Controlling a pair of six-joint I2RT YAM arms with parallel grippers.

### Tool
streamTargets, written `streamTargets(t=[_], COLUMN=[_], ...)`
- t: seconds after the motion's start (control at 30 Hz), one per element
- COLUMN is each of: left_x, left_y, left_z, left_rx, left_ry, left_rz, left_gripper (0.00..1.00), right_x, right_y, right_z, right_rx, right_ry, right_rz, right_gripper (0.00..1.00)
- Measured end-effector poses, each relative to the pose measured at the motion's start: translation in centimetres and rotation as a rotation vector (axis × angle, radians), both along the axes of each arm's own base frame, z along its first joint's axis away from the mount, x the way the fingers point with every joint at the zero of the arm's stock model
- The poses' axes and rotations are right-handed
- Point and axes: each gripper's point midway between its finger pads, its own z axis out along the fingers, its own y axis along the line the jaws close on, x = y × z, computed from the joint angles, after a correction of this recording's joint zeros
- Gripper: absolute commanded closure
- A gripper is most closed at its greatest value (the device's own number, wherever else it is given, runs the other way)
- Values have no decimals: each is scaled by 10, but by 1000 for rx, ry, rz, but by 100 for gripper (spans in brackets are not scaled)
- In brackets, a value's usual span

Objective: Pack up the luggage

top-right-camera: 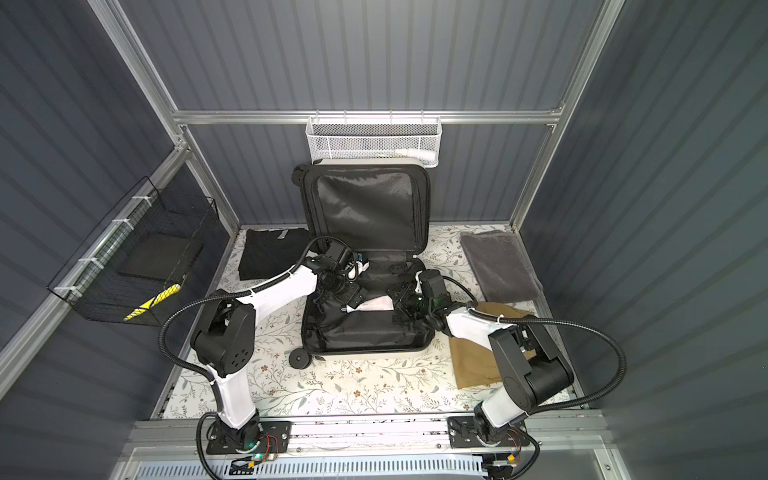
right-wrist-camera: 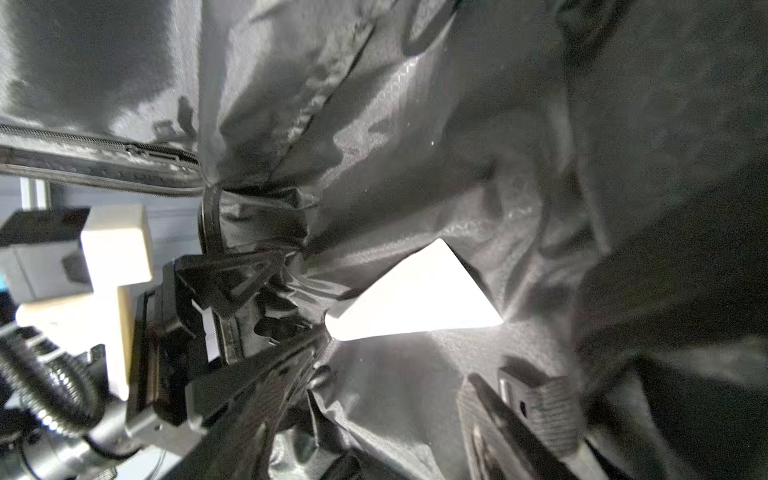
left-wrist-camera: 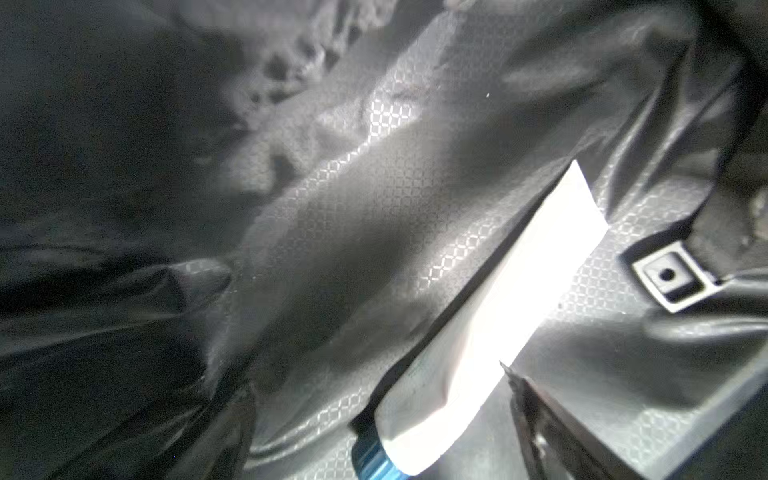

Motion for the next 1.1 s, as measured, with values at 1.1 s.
streamTargets(t=[1.1], left_x=[-83], left_y=[-83], left_z=[109], left_rx=[-560], left_ry=[165], left_rz=[219], left_gripper=[0], right_x=[-31], right_y=[-132], right_z=[103], right_rx=[-273], right_ry=[-69], right_rz=[-169], right_gripper=[1])
